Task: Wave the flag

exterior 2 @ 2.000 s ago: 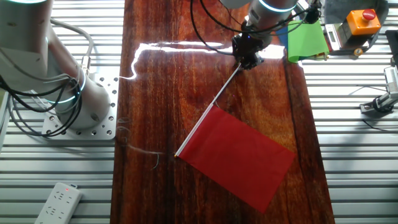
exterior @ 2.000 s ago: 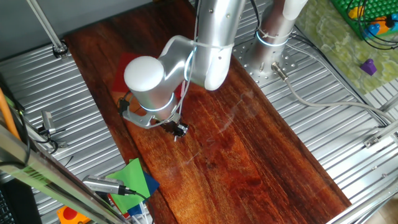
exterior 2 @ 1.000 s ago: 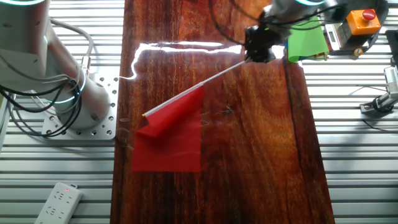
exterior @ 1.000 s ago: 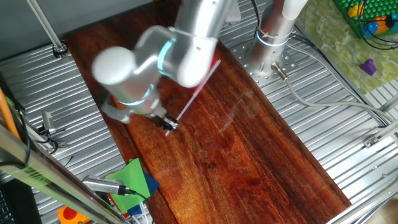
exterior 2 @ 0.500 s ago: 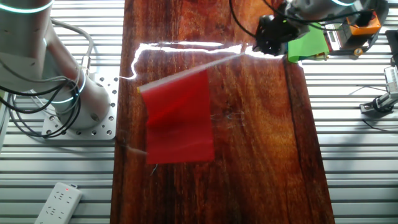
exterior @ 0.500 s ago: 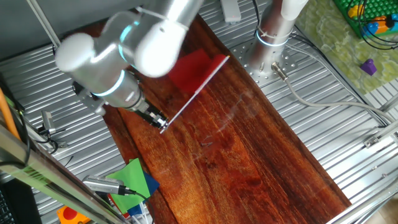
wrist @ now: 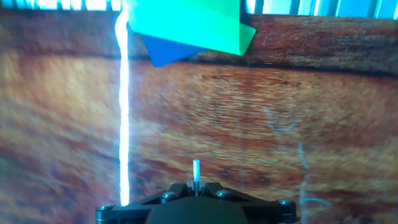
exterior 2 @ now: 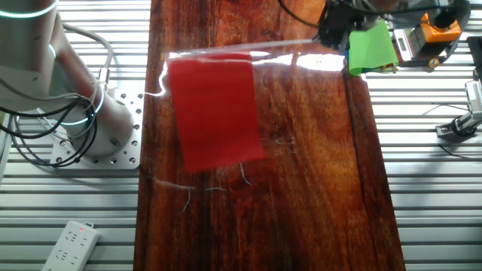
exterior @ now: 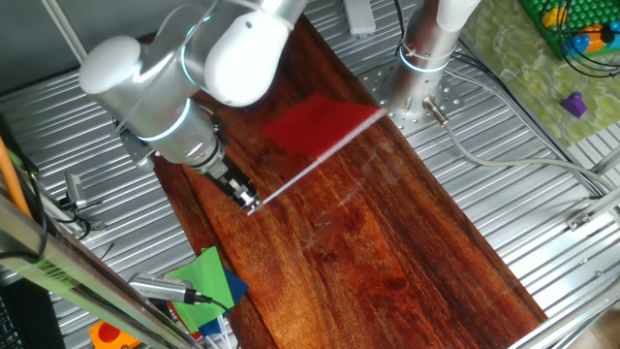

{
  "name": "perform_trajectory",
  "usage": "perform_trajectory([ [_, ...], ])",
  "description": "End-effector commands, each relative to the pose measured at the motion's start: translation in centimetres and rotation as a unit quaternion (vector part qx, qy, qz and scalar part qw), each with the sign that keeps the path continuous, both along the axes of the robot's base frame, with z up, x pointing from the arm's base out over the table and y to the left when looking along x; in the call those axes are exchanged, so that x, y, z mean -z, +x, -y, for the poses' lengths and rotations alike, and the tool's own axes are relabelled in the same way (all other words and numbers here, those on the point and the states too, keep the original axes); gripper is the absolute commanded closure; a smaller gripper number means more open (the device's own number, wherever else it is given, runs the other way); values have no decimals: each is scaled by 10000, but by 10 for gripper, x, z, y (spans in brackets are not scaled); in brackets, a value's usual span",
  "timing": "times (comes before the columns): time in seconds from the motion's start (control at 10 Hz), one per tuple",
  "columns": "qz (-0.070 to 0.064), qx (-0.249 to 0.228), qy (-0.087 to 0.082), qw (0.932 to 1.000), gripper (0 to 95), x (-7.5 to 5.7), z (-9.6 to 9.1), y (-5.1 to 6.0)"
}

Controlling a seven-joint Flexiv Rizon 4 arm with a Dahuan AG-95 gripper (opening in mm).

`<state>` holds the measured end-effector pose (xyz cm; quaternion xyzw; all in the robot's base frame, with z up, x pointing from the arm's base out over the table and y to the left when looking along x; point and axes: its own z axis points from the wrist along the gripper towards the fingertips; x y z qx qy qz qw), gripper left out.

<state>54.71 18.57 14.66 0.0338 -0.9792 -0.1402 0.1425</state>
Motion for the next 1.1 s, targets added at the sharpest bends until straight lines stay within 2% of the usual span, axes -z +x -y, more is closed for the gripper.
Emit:
perform_trajectory([
  [0.1, -16, -384, -33, 9993, 950, -5, 1, 1],
  [0.2, 18, -754, -137, 9971, 950, -6, 9, 0],
  [0.3, 89, -1284, -305, 9912, 950, -5, 25, 0],
  [0.5, 170, -1820, -287, 9827, 950, -1, 56, -3],
  [0.8, 244, -2319, -266, 9721, 950, 9, 98, -12],
  [0.9, 263, -2475, -317, 9680, 950, 11, 105, -15],
  [1.1, 364, -2688, -310, 9620, 950, 12, 113, -18],
])
